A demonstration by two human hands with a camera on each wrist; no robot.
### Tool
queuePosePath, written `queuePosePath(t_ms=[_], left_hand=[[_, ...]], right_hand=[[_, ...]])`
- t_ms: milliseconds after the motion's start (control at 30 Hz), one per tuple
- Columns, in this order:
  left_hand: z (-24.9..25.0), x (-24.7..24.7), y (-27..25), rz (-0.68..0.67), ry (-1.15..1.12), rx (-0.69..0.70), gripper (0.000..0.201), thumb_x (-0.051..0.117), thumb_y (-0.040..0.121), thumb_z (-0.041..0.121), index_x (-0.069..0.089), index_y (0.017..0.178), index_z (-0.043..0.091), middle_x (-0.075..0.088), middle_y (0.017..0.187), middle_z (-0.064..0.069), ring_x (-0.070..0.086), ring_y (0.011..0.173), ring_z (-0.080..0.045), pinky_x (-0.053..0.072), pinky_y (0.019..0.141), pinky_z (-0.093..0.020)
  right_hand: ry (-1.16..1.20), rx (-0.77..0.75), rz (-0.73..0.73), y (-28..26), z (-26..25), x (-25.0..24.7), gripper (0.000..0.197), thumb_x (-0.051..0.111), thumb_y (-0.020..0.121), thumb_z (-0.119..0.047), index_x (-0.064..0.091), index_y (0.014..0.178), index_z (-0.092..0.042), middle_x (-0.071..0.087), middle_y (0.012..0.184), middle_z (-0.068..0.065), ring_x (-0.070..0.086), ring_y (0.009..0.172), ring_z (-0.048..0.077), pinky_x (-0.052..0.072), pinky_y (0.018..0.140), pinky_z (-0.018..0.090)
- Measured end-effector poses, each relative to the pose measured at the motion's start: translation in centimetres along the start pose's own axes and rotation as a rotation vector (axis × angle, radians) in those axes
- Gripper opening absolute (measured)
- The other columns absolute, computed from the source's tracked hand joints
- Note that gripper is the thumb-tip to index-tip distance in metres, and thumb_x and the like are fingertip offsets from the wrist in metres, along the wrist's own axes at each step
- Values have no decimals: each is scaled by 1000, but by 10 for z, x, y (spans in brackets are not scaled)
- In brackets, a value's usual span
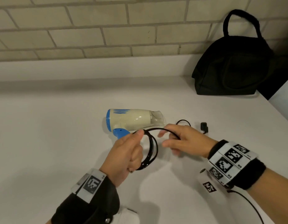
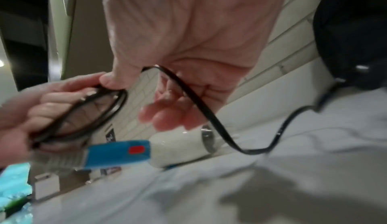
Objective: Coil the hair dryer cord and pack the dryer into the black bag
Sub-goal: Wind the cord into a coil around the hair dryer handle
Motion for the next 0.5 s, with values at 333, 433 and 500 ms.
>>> queuePosePath(t_ms=[333, 433, 500], left_hand=[[29, -2, 0, 217, -10, 183, 54, 39, 90, 38, 28, 39, 24, 23, 29, 8, 17, 28, -4, 14, 36, -20], [50, 12, -7, 279, 276, 390, 35, 38, 84, 46, 40, 53, 29, 43, 34, 13, 37, 34, -1, 29, 41, -13], [58, 22, -11, 247, 359, 501, 21, 37, 73, 50, 46, 66, 32, 55, 47, 23, 50, 49, 9, 38, 53, -6]], right_hand=[[-1120, 57, 57, 17, 3, 13, 29, 27, 97, -24, 31, 121, -9, 62, 90, 10, 62, 85, 32, 27, 53, 33], [-1098, 14, -67, 16, -18, 53, 32, 30, 94, -12, 31, 124, -6, 43, 73, 11, 51, 68, 30, 16, 46, 28], [-1034, -38, -115, 9, -35, 65, 29, 29, 94, -10, 41, 119, -3, 44, 76, 14, 47, 68, 27, 24, 49, 31]])
Point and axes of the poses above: each hand's wrist, its own y-axis towards the middle knuckle, its own x-axis out of the palm, z = x × y, the point moved 10 cm from there along y, towards the middle knuckle
